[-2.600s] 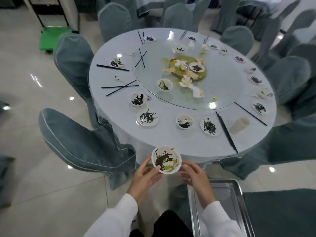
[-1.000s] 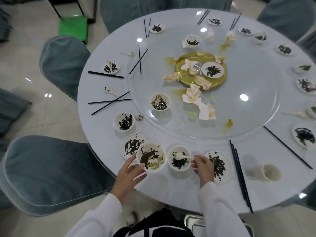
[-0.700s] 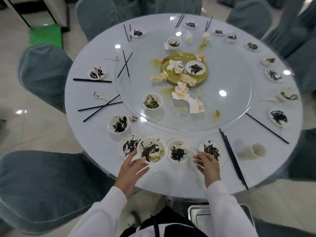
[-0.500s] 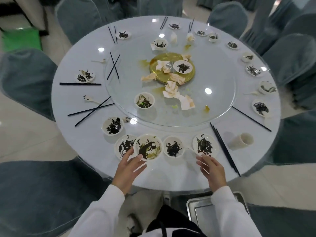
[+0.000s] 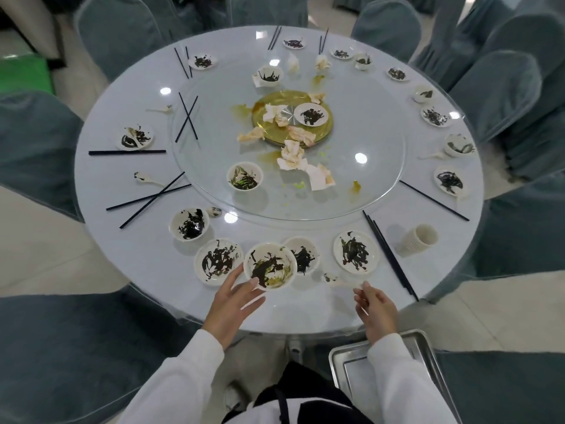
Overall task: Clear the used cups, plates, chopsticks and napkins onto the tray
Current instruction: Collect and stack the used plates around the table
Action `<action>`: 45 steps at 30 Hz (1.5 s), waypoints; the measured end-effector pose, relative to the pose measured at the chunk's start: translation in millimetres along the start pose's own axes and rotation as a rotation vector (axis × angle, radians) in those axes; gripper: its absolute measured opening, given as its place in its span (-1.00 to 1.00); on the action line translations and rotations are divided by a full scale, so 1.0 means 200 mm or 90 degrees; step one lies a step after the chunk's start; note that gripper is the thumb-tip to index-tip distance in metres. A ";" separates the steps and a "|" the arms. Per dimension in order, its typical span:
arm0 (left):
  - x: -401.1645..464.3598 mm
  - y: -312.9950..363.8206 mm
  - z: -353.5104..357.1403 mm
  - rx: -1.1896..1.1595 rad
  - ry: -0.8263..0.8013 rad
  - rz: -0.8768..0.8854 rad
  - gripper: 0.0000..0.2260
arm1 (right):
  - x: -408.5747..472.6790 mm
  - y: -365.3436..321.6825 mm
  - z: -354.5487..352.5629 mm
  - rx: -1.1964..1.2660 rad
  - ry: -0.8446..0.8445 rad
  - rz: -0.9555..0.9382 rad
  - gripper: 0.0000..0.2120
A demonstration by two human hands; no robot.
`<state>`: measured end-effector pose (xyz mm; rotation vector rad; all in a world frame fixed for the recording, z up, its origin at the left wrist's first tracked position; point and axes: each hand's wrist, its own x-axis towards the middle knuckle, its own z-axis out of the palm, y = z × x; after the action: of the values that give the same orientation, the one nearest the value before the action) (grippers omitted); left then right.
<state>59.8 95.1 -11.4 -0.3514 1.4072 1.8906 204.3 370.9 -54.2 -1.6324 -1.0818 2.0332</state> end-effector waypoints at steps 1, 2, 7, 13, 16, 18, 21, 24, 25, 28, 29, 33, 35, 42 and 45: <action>0.00 0.00 0.00 0.000 0.006 0.001 -0.54 | 0.02 0.01 0.01 -0.006 -0.006 0.009 -0.92; 0.00 0.00 -0.01 -0.002 0.011 0.001 -0.54 | 0.04 0.02 0.01 -0.011 -0.011 0.015 -0.94; 0.00 0.00 -0.03 -0.009 0.061 0.000 -0.55 | 0.15 0.07 0.08 -0.054 -0.037 0.030 -0.93; -0.01 -0.02 -0.04 -0.024 0.097 0.007 -0.56 | 0.22 0.14 0.12 -0.092 -0.050 0.063 -0.88; -0.01 -0.02 -0.04 -0.021 0.099 0.010 -0.58 | 0.23 0.16 0.11 -0.162 -0.043 0.082 -0.87; 0.00 -0.04 -0.03 -0.022 0.100 0.010 -0.57 | 0.24 0.16 0.11 -0.208 -0.037 0.080 -0.84; 0.00 -0.05 -0.02 -0.022 0.098 0.009 -0.51 | 0.25 0.14 0.10 -0.246 -0.032 0.066 -0.82; 0.00 -0.05 -0.01 -0.024 0.093 0.006 -0.47 | 0.26 0.11 0.10 -0.262 -0.042 0.053 -0.83; 0.01 -0.06 0.00 -0.029 0.092 0.007 -0.46 | 0.27 0.10 0.10 -0.263 -0.052 0.050 -0.83; 0.01 -0.06 0.00 -0.051 0.094 0.007 -0.46 | 0.29 0.07 0.16 -0.257 -0.091 0.034 -0.85; 0.01 -0.06 -0.01 -0.053 0.098 0.007 -0.45 | 0.29 0.07 0.19 -0.259 -0.103 0.030 -0.85; -0.01 -0.05 -0.03 -0.043 0.124 0.012 -0.45 | 0.33 0.07 0.32 -0.299 -0.136 0.033 -0.87; -0.02 -0.05 -0.05 -0.034 0.139 0.015 -0.50 | 0.35 0.08 0.38 -0.331 -0.149 0.037 -0.88; -0.08 -0.04 -0.11 -0.042 0.178 0.031 -0.52 | 0.37 0.11 0.49 -0.424 -0.156 0.025 -0.87; -0.09 -0.04 -0.14 -0.059 0.182 0.036 -0.53 | 0.35 0.10 0.52 -0.433 -0.173 0.006 -0.93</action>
<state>73.1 63.9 -16.3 -0.6558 1.5298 2.0158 89.4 367.3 -110.3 -1.6515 -2.0345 2.0582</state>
